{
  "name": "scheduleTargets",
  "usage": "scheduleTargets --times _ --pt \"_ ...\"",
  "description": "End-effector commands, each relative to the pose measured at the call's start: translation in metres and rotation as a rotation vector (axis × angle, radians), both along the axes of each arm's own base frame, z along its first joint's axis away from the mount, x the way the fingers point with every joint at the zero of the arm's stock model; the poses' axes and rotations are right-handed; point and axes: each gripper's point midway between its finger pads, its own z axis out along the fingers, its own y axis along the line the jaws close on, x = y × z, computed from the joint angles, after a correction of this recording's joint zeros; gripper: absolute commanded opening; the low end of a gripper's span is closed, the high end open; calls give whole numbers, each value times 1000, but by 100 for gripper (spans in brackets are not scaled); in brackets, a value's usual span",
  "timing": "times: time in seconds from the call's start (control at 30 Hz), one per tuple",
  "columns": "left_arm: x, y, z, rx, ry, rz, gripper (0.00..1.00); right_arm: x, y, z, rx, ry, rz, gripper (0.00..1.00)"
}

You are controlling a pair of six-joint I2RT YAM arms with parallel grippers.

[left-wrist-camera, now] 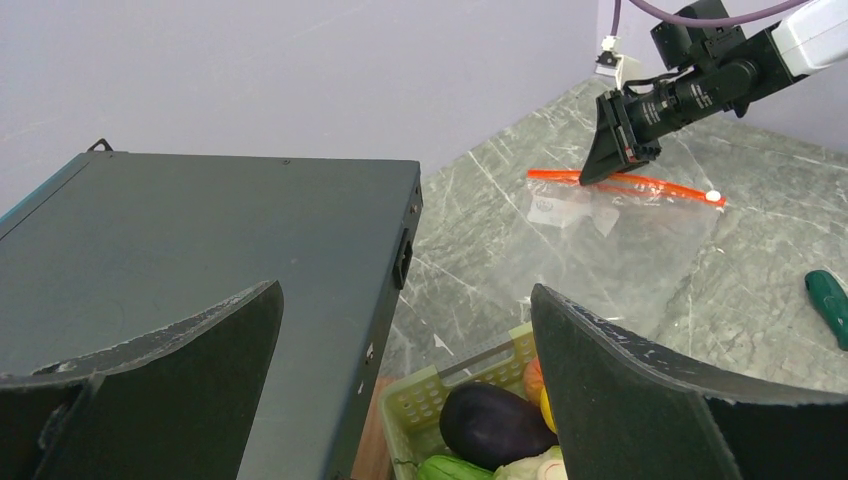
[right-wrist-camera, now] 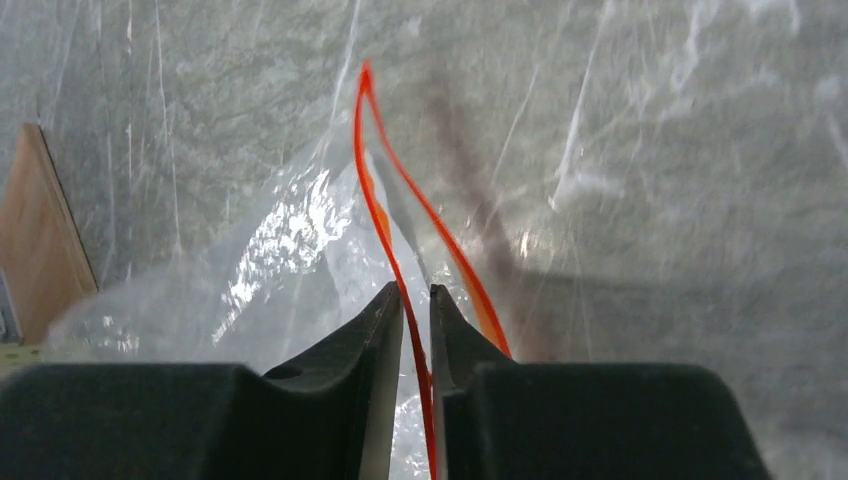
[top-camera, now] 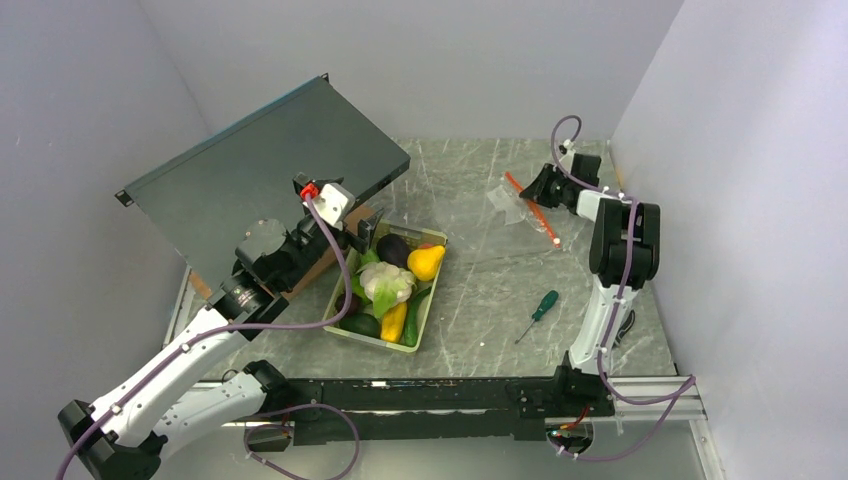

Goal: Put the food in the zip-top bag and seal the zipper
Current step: Pick up the zipper food storage bag at the center of the board.

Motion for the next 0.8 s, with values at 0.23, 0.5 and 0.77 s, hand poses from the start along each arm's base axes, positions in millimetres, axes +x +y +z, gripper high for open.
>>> scheduleTargets --times 0.23,0.5,0.77 --pt "-6 -3 26 -44 -41 -30 100 -38 4 66 91 -71 -184 0" --pt "-6 -4 26 -45 -39 -37 100 -86 49 108 238 -129 -83 0" --pt "-4 -15 17 -46 8 -74 100 -119 44 180 143 -230 -103 0"
